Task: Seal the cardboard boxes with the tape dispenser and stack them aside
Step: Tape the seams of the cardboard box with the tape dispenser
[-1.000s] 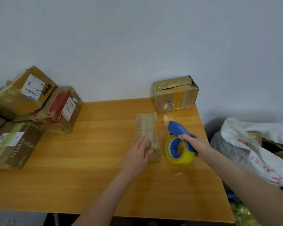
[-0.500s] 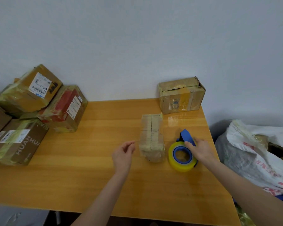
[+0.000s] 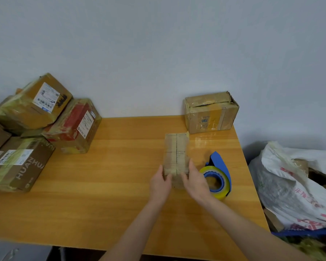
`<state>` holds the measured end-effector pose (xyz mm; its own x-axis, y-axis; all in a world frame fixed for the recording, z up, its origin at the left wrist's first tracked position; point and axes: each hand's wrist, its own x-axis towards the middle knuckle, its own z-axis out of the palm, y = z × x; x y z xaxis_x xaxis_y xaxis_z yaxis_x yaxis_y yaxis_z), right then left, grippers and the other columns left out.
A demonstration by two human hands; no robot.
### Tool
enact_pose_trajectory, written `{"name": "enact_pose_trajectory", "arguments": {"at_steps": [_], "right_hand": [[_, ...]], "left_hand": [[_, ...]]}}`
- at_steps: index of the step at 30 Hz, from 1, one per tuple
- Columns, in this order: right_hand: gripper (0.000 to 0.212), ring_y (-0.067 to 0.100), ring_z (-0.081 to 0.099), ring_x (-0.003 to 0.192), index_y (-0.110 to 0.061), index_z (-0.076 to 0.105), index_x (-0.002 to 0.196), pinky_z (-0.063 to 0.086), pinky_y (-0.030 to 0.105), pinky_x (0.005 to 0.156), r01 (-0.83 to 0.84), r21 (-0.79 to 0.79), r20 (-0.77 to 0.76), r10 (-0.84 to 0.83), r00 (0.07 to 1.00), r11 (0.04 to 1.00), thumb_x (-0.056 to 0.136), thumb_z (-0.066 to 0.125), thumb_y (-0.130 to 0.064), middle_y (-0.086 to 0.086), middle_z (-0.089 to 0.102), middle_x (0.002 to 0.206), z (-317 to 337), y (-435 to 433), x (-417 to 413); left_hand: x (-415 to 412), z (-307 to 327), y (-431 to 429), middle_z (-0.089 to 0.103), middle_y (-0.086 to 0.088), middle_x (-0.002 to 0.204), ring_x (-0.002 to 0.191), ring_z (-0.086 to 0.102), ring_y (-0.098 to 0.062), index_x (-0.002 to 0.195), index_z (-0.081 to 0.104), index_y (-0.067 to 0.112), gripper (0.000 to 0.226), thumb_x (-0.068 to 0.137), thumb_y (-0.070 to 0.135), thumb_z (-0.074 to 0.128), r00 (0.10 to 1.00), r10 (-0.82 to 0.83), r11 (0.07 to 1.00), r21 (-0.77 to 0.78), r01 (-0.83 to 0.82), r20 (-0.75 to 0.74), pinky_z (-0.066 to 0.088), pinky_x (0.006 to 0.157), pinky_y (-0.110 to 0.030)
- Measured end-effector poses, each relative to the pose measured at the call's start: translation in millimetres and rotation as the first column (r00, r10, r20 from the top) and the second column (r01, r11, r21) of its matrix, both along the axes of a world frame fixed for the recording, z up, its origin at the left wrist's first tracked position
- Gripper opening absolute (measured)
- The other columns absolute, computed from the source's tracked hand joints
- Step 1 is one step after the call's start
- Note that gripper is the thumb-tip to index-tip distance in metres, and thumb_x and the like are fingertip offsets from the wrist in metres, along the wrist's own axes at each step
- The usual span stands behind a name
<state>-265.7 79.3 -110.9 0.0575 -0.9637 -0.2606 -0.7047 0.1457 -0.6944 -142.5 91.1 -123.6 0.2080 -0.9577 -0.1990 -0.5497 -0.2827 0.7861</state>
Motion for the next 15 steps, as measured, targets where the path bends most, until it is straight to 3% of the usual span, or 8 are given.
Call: {"name": "enact_pose_trajectory", "arguments": {"at_steps": [2, 4, 5, 7, 9, 15], "right_hand": [[0.062, 0.022, 0.059, 0.111, -0.019, 0.017, 0.155, 0.053, 0.038, 0.09, -0.013, -0.016, 0.059, 0.014, 0.998, 1.0, 0.101, 0.046, -0.028, 0.006, 0.056, 0.136, 1, -2, -10], [0.057, 0.018, 0.058, 0.112, -0.019, 0.031, 0.151, 0.051, 0.033, 0.091, 0.021, -0.05, 0.038, -0.019, 0.999, 0.999, 0.099, 0.052, -0.033, 0.005, 0.058, 0.131, 0, -6, -26], [0.059, 0.016, 0.059, 0.107, -0.018, 0.034, 0.149, 0.051, 0.027, 0.086, 0.041, -0.062, 0.008, -0.041, 0.999, 0.997, 0.097, 0.055, -0.036, 0.004, 0.06, 0.123, -1, -6, -34], [0.063, 0.006, 0.058, 0.078, -0.018, 0.034, 0.149, 0.045, 0.014, 0.061, 0.022, -0.05, 0.008, -0.022, 1.0, 0.999, 0.094, 0.06, -0.037, -0.005, 0.061, 0.088, -3, -4, -42], [0.066, 0.0, 0.051, 0.061, -0.022, 0.033, 0.149, 0.039, 0.011, 0.049, -0.029, -0.029, 0.052, 0.03, 0.998, 0.999, 0.092, 0.063, -0.034, -0.014, 0.051, 0.069, -4, -1, -38], [0.062, 0.001, 0.054, 0.068, -0.028, 0.04, 0.147, 0.042, 0.011, 0.06, 0.006, -0.074, 0.067, -0.001, 0.998, 0.997, 0.091, 0.066, -0.02, -0.012, 0.058, 0.073, -14, -3, -34]], "left_hand": [[5, -1, 2, 0.06, 0.011, 0.118, 0.086, 0.055, 0.005, 0.138, 0.048, 0.016, 0.044, 0.095, 0.017, 0.057, 0.996, 0.004, 0.999, 0.034, -0.001, -0.088, 0.044, 0.063, -0.002], [14, -2, 3, 0.058, 0.007, 0.122, 0.09, 0.054, 0.002, 0.138, 0.049, 0.014, 0.049, 0.093, 0.026, 0.061, 0.996, 0.059, 0.998, 0.025, -0.058, -0.072, 0.042, 0.063, -0.003], [19, -3, 3, 0.06, 0.005, 0.12, 0.09, 0.054, 0.0, 0.136, 0.052, 0.014, 0.048, 0.091, 0.03, 0.063, 0.996, 0.089, 0.996, 0.0, -0.089, -0.031, 0.042, 0.063, -0.005], [24, -3, 3, 0.063, 0.008, 0.098, 0.081, 0.056, 0.0, 0.127, 0.06, 0.017, 0.043, 0.089, 0.035, 0.066, 0.995, 0.101, 0.994, -0.04, -0.1, 0.014, 0.041, 0.061, -0.008], [24, -2, 2, 0.062, 0.011, 0.083, 0.075, 0.057, 0.0, 0.119, 0.065, 0.018, 0.035, 0.087, 0.033, 0.068, 0.996, 0.087, 0.996, -0.034, -0.087, -0.008, 0.043, 0.059, -0.01], [19, -5, -2, 0.063, 0.009, 0.078, 0.072, 0.058, -0.003, 0.105, 0.068, 0.018, 0.025, 0.081, 0.019, 0.074, 0.993, 0.096, 0.994, -0.045, -0.099, -0.064, 0.043, 0.06, -0.008]]}}
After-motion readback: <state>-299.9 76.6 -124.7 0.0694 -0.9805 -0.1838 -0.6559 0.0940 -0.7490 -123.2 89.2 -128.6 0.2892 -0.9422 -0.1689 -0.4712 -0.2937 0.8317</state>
